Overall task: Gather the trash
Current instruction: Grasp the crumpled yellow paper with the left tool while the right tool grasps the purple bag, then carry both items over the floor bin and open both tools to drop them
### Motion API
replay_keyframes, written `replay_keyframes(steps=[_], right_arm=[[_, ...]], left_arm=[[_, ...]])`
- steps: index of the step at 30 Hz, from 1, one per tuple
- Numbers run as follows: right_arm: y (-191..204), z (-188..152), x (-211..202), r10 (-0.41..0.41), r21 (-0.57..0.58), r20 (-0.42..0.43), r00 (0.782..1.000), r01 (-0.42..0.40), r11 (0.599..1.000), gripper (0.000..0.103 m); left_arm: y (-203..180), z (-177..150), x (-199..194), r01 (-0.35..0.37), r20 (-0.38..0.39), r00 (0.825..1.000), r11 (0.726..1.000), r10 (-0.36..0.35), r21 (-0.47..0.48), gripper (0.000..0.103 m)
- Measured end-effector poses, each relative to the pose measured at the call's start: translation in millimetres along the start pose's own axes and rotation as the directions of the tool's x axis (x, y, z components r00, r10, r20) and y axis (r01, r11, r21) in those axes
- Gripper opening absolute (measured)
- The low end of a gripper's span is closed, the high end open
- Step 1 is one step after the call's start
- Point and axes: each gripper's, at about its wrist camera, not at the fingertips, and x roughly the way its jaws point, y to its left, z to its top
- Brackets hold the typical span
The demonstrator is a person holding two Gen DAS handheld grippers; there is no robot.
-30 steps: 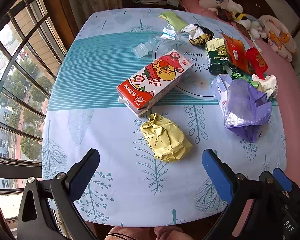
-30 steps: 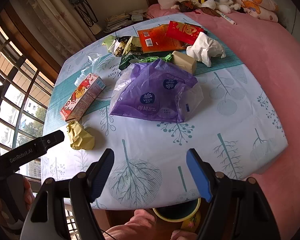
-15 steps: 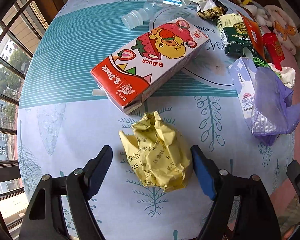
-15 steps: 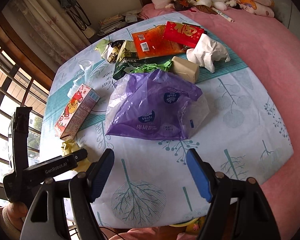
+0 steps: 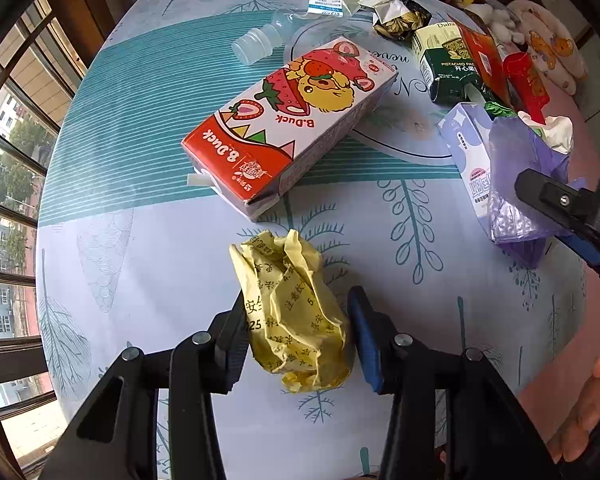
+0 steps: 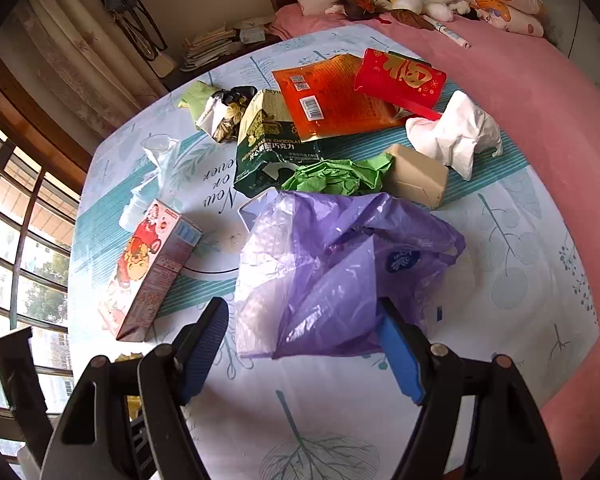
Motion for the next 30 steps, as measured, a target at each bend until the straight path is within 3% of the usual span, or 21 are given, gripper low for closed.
replay_keyframes(steps=[4, 6, 9, 12, 13, 16, 22, 30], right_arm=[[11.3, 3.5, 32.9, -0.132, -0.033, -0.048, 0.99, 0.131, 0.991, 0.075], [14.7, 2.4, 38.1, -0.173, -0.06, -0.017, 0.985, 0.172, 0.983, 0.075], [15.3, 0.2, 38.4, -0.201, -0.087, 0.017, 0.98, 0.201, 0.976, 0.067], [13.0, -1.8, 34.4, -0.205, -0.105, 0.028, 0.978, 0.207, 0.973, 0.047], [10.1, -2.6, 31.7, -0.194, -0.102, 0.03, 0.98, 0.196, 0.975, 0.035], [-2.5, -5.8, 23.5, -0.15, -0.096, 0.021, 0.988, 0.152, 0.984, 0.022], [-37.6, -14.3, -12.1, 0.042, -0.033, 0.02, 0.999, -0.042, 0.999, 0.014], [-72.9, -44.5, -64.5, 0.223, -0.046, 0.018, 0.975, -0.222, 0.974, 0.009]], left_arm=[[2.7, -10.0, -13.2, -0.003, 0.021, 1.0, 1.0, 0.002, 0.023, 0.045], [4.3, -12.3, -20.1, -0.001, 0.027, 1.0, 0.999, 0.0, 0.034, 0.045], [5.4, -15.5, -26.3, 0.005, 0.036, 0.999, 0.999, -0.006, 0.039, 0.045], [7.6, -20.0, -33.1, 0.013, 0.048, 0.999, 1.0, -0.014, 0.029, 0.045], [7.2, -16.6, -36.9, 0.015, 0.054, 0.998, 1.0, -0.017, 0.023, 0.045], [9.0, -19.1, -46.2, 0.019, 0.074, 0.997, 1.0, -0.02, 0.008, 0.045], [0.6, -31.7, -71.9, 0.025, 0.12, 0.993, 1.0, -0.022, -0.017, 0.045], [-30.4, -64.7, -109.0, 0.053, 0.194, 0.98, 0.996, -0.039, -0.067, 0.045]])
